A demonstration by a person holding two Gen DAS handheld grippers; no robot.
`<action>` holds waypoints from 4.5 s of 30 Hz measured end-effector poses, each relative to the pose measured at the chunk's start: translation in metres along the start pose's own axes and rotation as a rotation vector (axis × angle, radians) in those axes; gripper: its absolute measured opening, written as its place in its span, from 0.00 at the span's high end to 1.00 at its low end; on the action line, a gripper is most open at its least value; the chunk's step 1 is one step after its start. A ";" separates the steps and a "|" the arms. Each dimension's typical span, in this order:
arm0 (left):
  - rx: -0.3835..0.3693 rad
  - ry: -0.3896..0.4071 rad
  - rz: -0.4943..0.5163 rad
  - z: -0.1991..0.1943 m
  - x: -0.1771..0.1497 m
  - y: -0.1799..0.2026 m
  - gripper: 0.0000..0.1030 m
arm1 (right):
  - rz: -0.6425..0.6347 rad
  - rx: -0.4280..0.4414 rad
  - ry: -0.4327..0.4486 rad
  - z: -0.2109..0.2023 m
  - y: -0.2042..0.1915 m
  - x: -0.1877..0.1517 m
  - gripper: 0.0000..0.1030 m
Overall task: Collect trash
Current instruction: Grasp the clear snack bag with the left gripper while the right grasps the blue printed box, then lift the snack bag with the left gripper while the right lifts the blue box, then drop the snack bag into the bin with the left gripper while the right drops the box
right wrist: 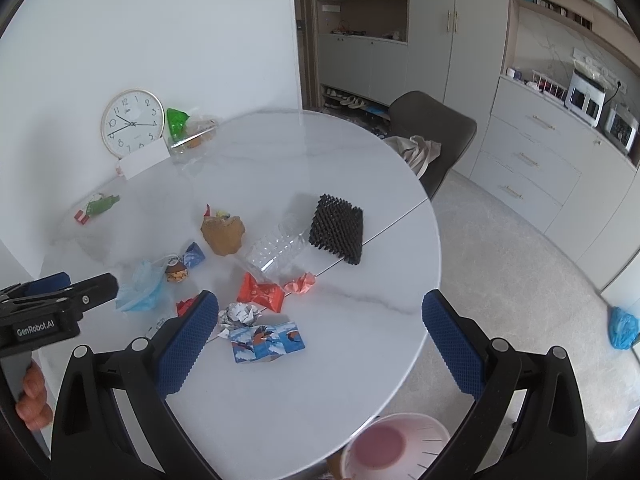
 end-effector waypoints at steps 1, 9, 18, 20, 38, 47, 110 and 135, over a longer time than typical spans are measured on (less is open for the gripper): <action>0.009 -0.001 0.011 0.005 -0.001 -0.005 0.07 | 0.005 -0.001 -0.001 0.004 0.000 -0.003 0.02; 0.051 -0.079 0.195 0.068 -0.030 -0.052 0.07 | 0.032 -0.001 -0.116 0.051 -0.009 -0.043 0.02; -0.002 -0.152 0.456 0.142 -0.060 -0.049 0.07 | -0.034 -0.022 -0.267 0.087 -0.039 -0.078 0.02; -0.013 -0.175 0.479 0.160 -0.060 -0.049 0.07 | -0.033 -0.022 -0.283 0.090 -0.042 -0.082 0.02; -0.096 -0.168 0.591 0.183 -0.056 -0.055 0.59 | 0.191 -0.002 -0.402 0.144 -0.042 -0.077 0.02; -0.127 -0.049 0.570 0.147 -0.069 -0.071 0.62 | 0.679 -0.009 -0.462 0.189 -0.018 -0.072 0.09; -0.264 -0.082 1.072 0.133 -0.089 -0.078 0.55 | 0.409 -0.096 -0.517 0.211 -0.099 -0.094 0.52; -0.617 -0.297 1.094 0.087 -0.240 0.222 0.47 | 0.417 -0.288 -0.339 -0.032 0.164 -0.223 0.53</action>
Point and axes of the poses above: each gripper's, at about its wrist camera, not at the fingertips, and z roughly the way its jaws point, y to its right, x to its top, the point moved 1 cm from there along z, roughly the way its jaws point, and after that the axes turned 5 degrees about -z, right-handed, at the moved point
